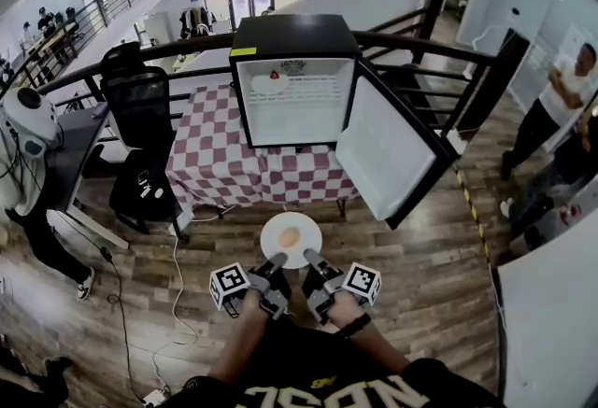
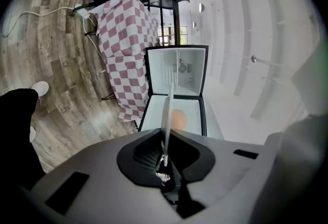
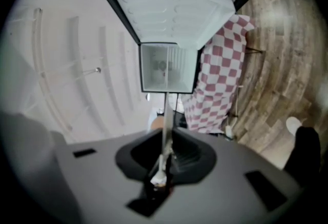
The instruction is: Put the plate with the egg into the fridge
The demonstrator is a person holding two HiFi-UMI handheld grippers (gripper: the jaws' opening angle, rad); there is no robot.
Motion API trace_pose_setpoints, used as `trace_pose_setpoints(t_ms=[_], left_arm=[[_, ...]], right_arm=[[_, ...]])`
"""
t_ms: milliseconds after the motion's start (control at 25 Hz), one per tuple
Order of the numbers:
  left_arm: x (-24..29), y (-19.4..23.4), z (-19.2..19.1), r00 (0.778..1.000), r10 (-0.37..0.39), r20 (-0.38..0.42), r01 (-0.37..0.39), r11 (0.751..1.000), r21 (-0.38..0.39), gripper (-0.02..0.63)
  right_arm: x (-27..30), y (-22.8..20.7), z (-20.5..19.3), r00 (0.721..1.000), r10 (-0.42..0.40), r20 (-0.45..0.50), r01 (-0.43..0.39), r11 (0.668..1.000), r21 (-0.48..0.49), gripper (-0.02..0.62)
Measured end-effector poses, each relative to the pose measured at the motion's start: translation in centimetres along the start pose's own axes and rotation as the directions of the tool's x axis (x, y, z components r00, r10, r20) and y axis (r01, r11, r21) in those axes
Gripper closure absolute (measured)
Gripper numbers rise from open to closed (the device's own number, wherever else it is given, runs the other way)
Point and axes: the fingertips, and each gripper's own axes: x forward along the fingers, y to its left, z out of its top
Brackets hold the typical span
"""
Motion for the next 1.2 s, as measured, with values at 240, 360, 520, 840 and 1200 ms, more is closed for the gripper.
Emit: trace_pose_setpoints(t_ms=[240,360,520,840,1200], left_arm=[[1.2,-1.1,5.9,1.0,-0.001,-0.005,0.001,0.999,0.034,0.569],[1.5,-1.4,8.6,1.0,0.016,-0.004,-0.015,0.994,0.11,0.569],[2.0,-1.5,11.7,1.0,0.015,-0.002,-0.015,0.995,0.094,0.569],[4.0,-0.5,14.7,0.999,0.01,-0.043,-0.01,1.0,0.018,0.569],[10.1,-0.6,18.5,0.998,0.045,-0.05,-0.045,0.999,0.004,0.569]], right_arm=[[6.2,0.2,0.4,1.0,-0.01,-0.012,0.01,0.999,-0.039,0.548],[8.9,-0.3,0.1,0.999,-0.031,-0.006,0.031,0.999,-0.014,0.548],[12.2,-0.4,0.2,1.0,-0.02,0.009,0.019,0.999,0.038,0.548],[15.1,-1.1,1.2,0.996,-0.081,0.025,0.08,0.996,0.049,0.548],[19.8,-2.3,6.5,0.995,-0.1,0.029,0.097,0.992,0.085,0.548]])
